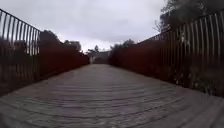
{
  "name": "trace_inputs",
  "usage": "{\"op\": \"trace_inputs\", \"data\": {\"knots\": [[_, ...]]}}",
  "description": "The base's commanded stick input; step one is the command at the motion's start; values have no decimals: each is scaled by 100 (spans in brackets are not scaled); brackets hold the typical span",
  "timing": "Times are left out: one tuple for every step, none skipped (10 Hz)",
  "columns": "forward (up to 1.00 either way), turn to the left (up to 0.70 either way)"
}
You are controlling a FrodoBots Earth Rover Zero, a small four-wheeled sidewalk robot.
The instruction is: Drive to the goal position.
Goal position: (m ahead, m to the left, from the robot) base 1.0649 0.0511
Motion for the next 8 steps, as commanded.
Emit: {"op": "trace_inputs", "data": {"knots": [[100,35],[100,21],[100,8],[100,0],[100,0],[100,0],[100,0],[100,0]]}}
